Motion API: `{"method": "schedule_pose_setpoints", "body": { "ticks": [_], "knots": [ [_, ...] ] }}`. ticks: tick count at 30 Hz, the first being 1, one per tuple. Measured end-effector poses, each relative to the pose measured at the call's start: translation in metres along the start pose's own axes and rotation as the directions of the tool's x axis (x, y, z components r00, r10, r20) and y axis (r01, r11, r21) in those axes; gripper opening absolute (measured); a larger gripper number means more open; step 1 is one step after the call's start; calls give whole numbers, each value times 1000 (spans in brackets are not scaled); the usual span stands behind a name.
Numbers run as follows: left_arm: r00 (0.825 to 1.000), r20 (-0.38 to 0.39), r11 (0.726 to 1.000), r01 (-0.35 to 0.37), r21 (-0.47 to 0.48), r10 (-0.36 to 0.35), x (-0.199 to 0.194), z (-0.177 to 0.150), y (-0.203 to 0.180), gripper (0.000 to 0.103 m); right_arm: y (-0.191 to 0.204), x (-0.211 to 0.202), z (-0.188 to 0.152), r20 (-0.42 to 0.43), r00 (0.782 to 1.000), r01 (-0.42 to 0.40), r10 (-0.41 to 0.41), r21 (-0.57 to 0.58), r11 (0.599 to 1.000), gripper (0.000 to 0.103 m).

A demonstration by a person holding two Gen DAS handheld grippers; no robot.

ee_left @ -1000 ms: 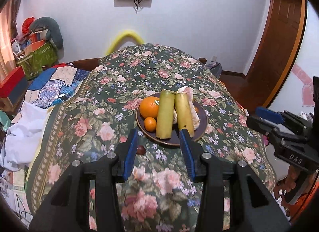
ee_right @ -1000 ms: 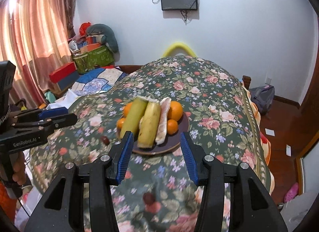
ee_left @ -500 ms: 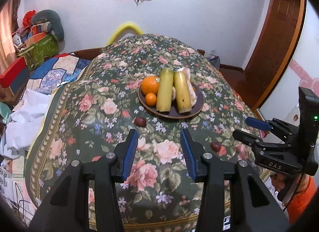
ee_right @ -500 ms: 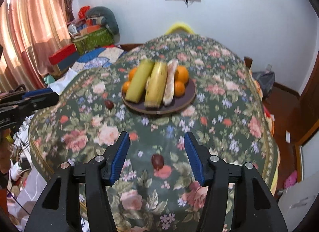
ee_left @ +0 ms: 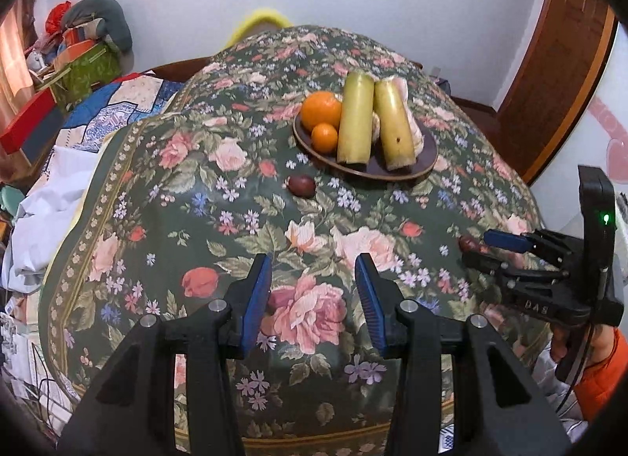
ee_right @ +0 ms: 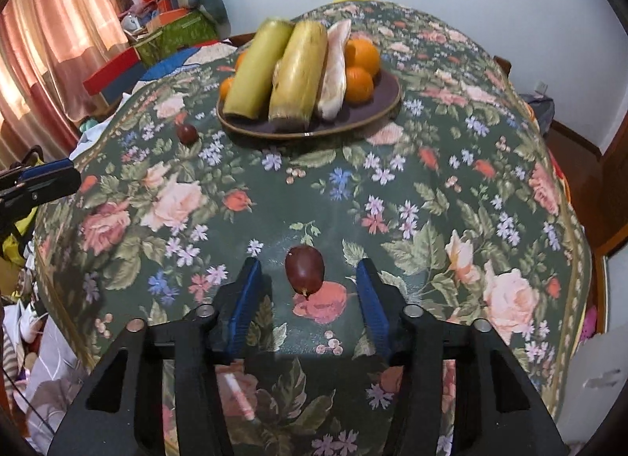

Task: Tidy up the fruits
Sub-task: 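Grasp a red date with the right tool while the left tool grasps another date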

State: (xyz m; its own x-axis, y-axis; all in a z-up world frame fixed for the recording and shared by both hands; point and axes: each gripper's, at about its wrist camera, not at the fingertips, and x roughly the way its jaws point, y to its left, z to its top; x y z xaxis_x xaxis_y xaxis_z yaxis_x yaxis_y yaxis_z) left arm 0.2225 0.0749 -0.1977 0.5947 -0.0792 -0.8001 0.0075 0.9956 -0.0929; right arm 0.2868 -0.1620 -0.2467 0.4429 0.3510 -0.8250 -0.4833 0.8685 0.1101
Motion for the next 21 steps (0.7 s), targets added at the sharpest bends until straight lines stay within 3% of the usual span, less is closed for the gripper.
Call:
{"method": "schedule_pose_setpoints", "body": {
  "ticks": [7, 21],
  "knots": [
    [1000, -29, 1000, -8, 2, 8, 21, -4, 4, 44, -1, 1, -1, 7, 1000, -25, 25, -11, 1000, 16],
    [999, -39, 1000, -1, 22, 2, 64, 30, 4, 44, -6, -17, 25, 104, 992, -73, 73, 0, 997, 14]
  ]
}}
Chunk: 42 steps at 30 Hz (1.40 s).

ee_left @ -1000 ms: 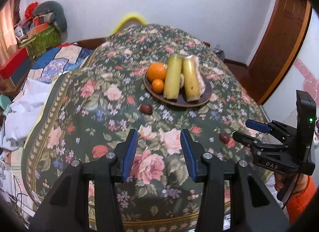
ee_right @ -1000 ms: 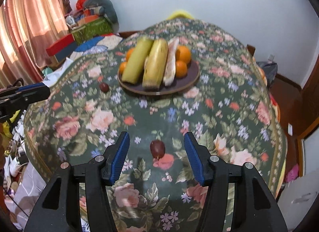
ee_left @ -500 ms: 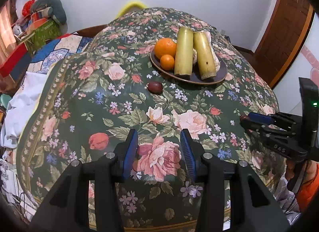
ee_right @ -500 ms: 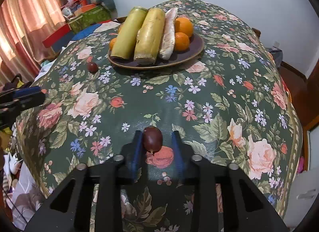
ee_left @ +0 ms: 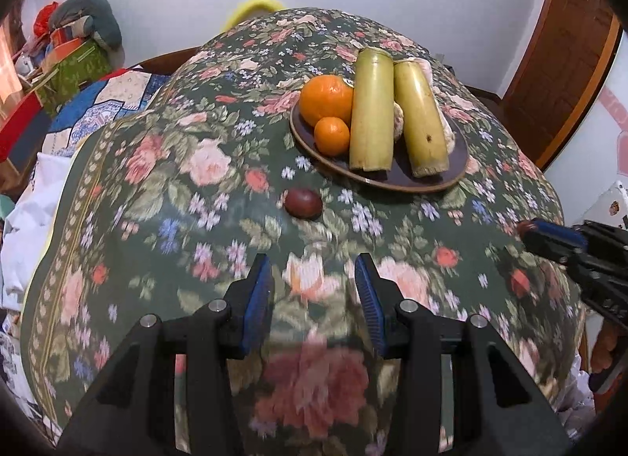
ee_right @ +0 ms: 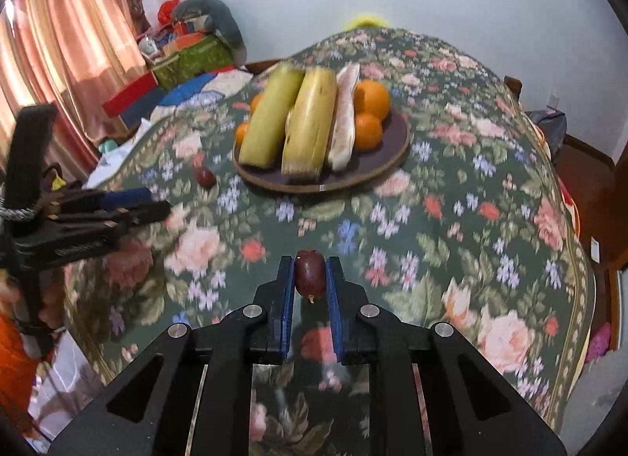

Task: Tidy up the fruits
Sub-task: 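Grasp a red date with the right tool while the left tool grasps another date, then carry both red dates to the plate and release them beside the cylinders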

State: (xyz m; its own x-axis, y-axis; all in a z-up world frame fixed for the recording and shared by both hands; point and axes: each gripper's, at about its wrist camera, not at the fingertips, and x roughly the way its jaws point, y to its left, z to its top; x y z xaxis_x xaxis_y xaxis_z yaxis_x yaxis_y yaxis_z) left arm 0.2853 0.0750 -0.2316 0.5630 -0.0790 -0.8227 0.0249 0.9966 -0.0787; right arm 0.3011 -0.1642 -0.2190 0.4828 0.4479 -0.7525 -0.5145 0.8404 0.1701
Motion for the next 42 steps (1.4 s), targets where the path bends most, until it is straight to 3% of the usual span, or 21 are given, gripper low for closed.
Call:
{"method": "schedule_pose_setpoints", "body": {
  "ticks": [12, 21, 33, 42],
  "knots": [
    [999, -17, 999, -32, 6, 32, 38, 30, 7, 36, -23, 13, 22, 39, 999, 26, -27, 33, 999, 14],
    [1000, -13, 1000, -3, 6, 4, 46, 32, 8, 28, -28, 21, 22, 27, 999, 21, -22, 44, 999, 14],
    [999, 35, 999, 19, 42, -20, 25, 34, -4, 24, -29, 21, 32, 53, 998, 11, -13, 39, 999, 14],
    [994, 63, 993, 83, 86, -89, 19, 47, -35, 24, -27, 32, 47, 71, 997, 6, -8, 24, 1000, 15]
  ]
}}
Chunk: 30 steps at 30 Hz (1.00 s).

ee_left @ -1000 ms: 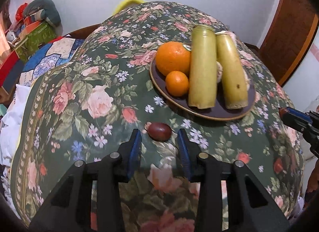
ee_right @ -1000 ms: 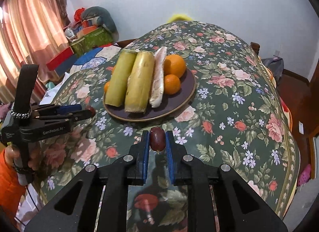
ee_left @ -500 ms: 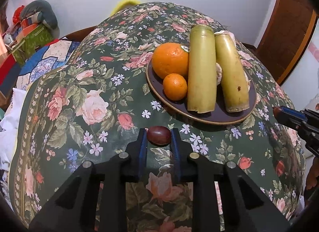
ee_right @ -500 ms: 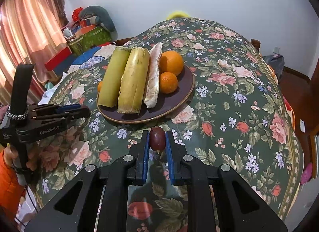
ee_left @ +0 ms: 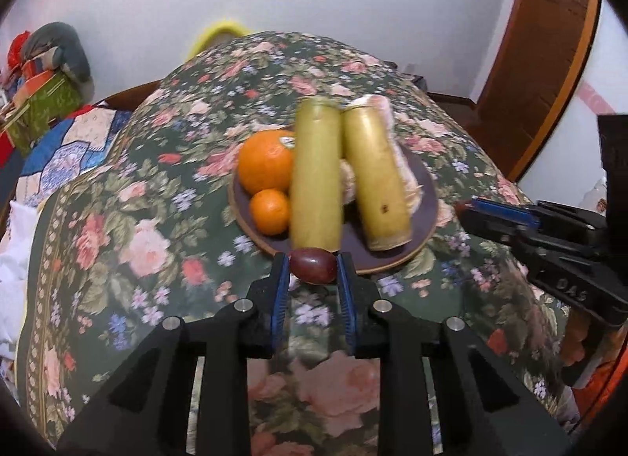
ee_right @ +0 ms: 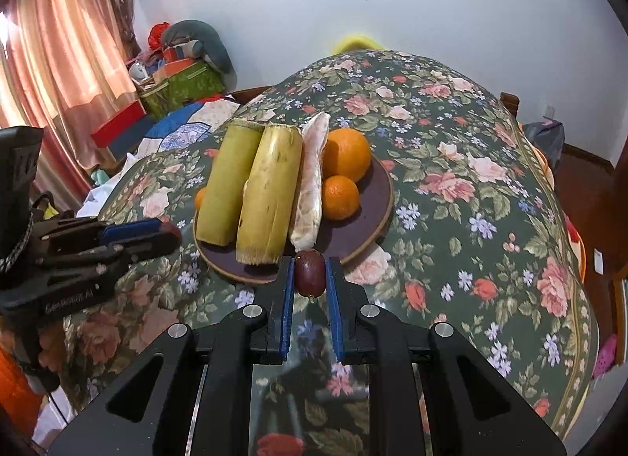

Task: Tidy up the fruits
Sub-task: 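Carry both red dates to the plate and release them beside the cylinders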

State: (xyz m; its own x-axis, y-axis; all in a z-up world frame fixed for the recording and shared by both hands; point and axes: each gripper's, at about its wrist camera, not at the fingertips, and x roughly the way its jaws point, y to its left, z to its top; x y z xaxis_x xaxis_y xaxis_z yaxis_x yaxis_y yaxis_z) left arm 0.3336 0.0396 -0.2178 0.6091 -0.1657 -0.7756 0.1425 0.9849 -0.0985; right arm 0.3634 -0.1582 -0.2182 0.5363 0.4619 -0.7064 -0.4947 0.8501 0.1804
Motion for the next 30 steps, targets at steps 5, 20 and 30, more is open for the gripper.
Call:
{"method": "schedule_pose_setpoints", "body": {
  "ticks": [5, 20, 30],
  "knots": [
    [999, -24, 999, 26, 19, -26, 16, 2, -13, 24, 0, 12, 4, -12, 1000, -8, 8, -5, 1000, 15],
    [998, -50, 998, 42, 39, -40, 29, 3, -23, 27, 3, 31, 3, -42, 999, -23, 22, -26, 999, 15],
    [1000, 7, 1000, 12, -3, -12, -10, 5, -15, 27, 3, 8, 10, -13, 1000, -7, 7, -7, 1000, 25]
  ]
}}
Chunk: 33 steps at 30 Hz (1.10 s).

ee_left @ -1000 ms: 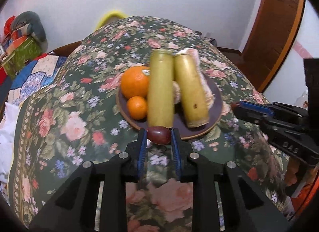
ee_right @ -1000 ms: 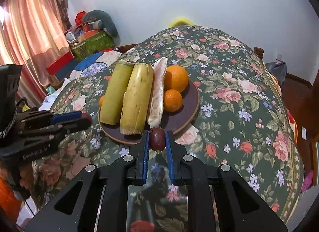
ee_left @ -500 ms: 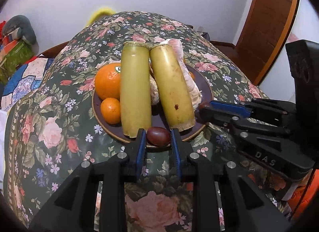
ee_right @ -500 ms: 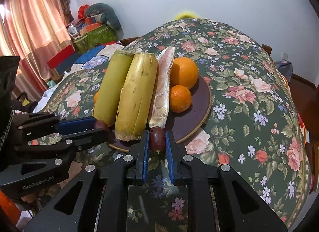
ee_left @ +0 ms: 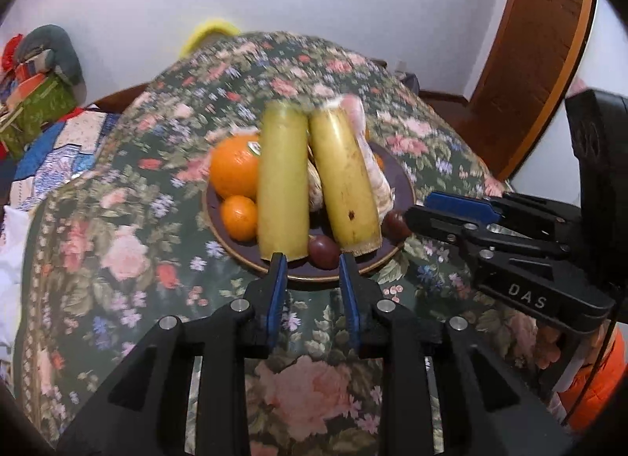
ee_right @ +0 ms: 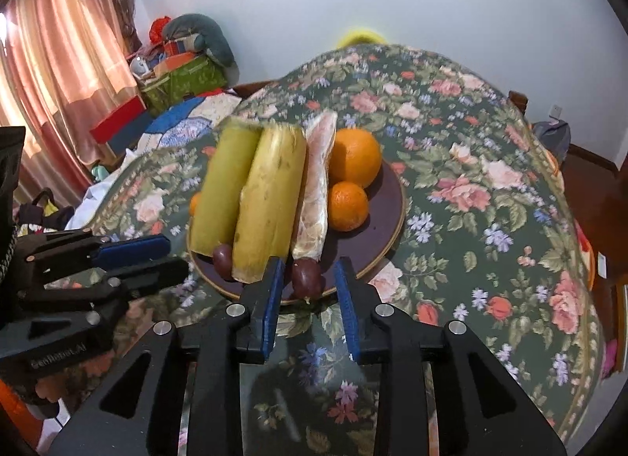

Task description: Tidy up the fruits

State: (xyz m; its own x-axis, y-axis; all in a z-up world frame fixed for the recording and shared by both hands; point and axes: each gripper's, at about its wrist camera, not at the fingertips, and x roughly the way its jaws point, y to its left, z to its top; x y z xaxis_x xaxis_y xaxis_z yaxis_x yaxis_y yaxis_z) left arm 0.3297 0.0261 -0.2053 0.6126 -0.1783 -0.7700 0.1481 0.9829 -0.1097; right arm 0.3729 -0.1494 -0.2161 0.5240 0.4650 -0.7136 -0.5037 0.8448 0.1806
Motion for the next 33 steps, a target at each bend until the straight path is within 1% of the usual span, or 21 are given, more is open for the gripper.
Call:
{"method": "schedule_pose_setpoints", "body": {
  "ticks": [4, 7, 9, 10, 11, 13, 15, 16, 17, 18, 19, 20, 22, 23, 26, 27, 28, 29, 30, 32, 33],
  "knots": [
    [997, 74, 999, -22, -28, 24, -41, 5, 0, 27, 8, -38, 8, 68, 998, 11, -11, -5, 1000, 25],
    [988, 151, 999, -29, -45, 35, -81, 8, -2, 27, 17, -77, 13, 142, 990, 22, -20, -13, 1000, 25],
    [977, 211, 999, -22, -42, 30, -115, 9, -9, 31, 26, -108, 14, 197, 980, 30, -25, -26, 999, 25],
    [972, 231, 999, -24, -38, 32, -125, 9, -12, 38, 30, -123, 15, 224, 974, 32, -24, -31, 999, 25],
    [964, 263, 999, -32, -34, 39, -141, 8, -15, 44, 35, -138, 15, 254, 967, 34, -25, -34, 999, 26],
    [944, 326, 999, -46, -23, 51, -172, 6, -24, 48, 44, -168, 13, 314, 949, 39, -26, -36, 999, 33],
    [920, 388, 999, -51, -12, 52, -205, 0, -33, 51, 54, -200, 10, 377, 926, 45, -28, -36, 998, 37],
    [907, 418, 999, -50, -12, 51, -219, -3, -37, 56, 59, -213, 8, 405, 914, 48, -29, -37, 998, 39],
    [888, 458, 999, -53, -13, 53, -239, -8, -42, 61, 65, -227, 6, 434, 901, 52, -29, -40, 998, 40],
    [875, 480, 998, -58, -13, 57, -250, -12, -44, 63, 70, -240, 3, 460, 888, 56, -30, -44, 997, 43],
    [856, 513, 998, -69, -13, 66, -267, -18, -48, 65, 76, -250, 0, 482, 875, 60, -30, -47, 997, 46],
    [844, 532, 997, -74, -12, 70, -276, -22, -51, 67, 81, -261, -4, 505, 862, 66, -32, -51, 996, 49],
    [820, 568, 997, -78, -9, 69, -298, -31, -57, 70, 92, -278, -11, 543, 839, 84, -40, -56, 995, 60],
    [811, 582, 997, -73, -6, 62, -307, -36, -59, 70, 97, -285, -15, 563, 825, 95, -47, -58, 994, 62],
    [792, 609, 998, -64, -8, 56, -327, -47, -63, 73, 111, -300, -27, 605, 794, 125, -64, -60, 990, 76],
    [789, 613, 998, -60, -10, 53, -331, -50, -64, 75, 113, -302, -29, 613, 787, 129, -68, -57, 990, 83],
    [786, 616, 998, -58, -13, 54, -335, -52, -65, 85, 115, -303, -32, 622, 779, 134, -72, -54, 989, 87],
    [780, 623, 998, -59, -18, 57, -337, -55, -65, 91, 117, -304, -34, 629, 774, 138, -75, -52, 989, 88],
    [772, 632, 998, -67, -23, 66, -340, -60, -66, 92, 116, -303, -35, 631, 772, 141, -78, -50, 989, 89],
    [768, 635, 996, -82, -23, 78, -342, -64, -68, 96, 117, -302, -37, 630, 772, 143, -83, -46, 989, 93],
    [766, 638, 996, -85, -23, 80, -344, -67, -70, 97, 117, -303, -40, 632, 771, 145, -85, -44, 988, 98]
  ]
}}
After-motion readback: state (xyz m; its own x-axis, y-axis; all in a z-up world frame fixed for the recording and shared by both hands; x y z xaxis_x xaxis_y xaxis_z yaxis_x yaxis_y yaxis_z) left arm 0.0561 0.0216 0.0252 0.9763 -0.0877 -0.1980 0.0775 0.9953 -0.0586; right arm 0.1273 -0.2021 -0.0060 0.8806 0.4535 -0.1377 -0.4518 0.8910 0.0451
